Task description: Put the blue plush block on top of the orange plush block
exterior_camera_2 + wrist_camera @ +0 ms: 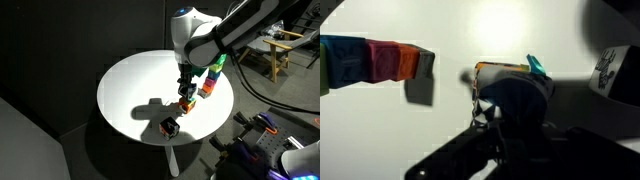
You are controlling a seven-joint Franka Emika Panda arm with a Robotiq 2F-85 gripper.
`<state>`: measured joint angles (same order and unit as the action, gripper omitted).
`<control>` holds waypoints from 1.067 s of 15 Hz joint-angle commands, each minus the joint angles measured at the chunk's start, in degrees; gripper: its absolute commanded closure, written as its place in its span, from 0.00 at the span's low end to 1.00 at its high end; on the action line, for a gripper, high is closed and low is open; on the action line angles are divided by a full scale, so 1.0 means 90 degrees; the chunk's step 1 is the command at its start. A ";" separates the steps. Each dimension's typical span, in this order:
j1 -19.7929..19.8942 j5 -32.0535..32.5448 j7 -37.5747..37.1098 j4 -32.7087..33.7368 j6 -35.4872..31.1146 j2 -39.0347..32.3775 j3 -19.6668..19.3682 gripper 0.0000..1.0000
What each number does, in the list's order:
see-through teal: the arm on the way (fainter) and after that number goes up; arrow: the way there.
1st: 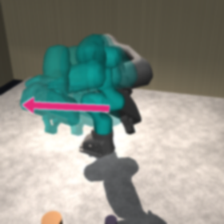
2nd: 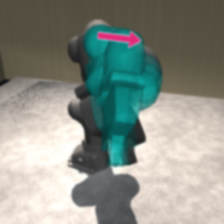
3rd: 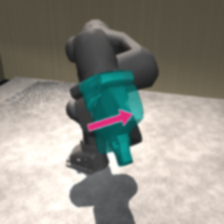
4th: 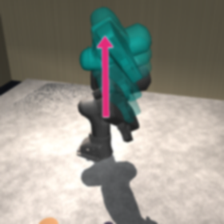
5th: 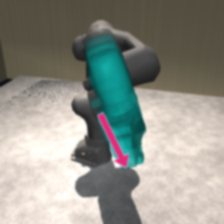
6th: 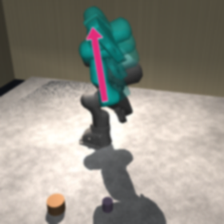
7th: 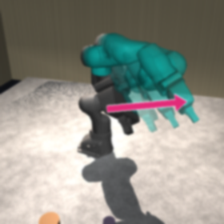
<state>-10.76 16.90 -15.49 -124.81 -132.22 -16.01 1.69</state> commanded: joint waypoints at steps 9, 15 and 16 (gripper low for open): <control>0.0224 0.0306 0.1248 0.0040 -0.0568 -0.0372 -0.0032 0.94; 0.0210 0.0408 0.1334 0.0028 -0.0568 -0.0481 -0.0093 0.94; 0.0200 0.0426 0.1294 0.0039 -0.0550 -0.0513 -0.0106 0.94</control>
<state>-9.06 19.16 -4.15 -124.78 -137.04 -20.14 1.17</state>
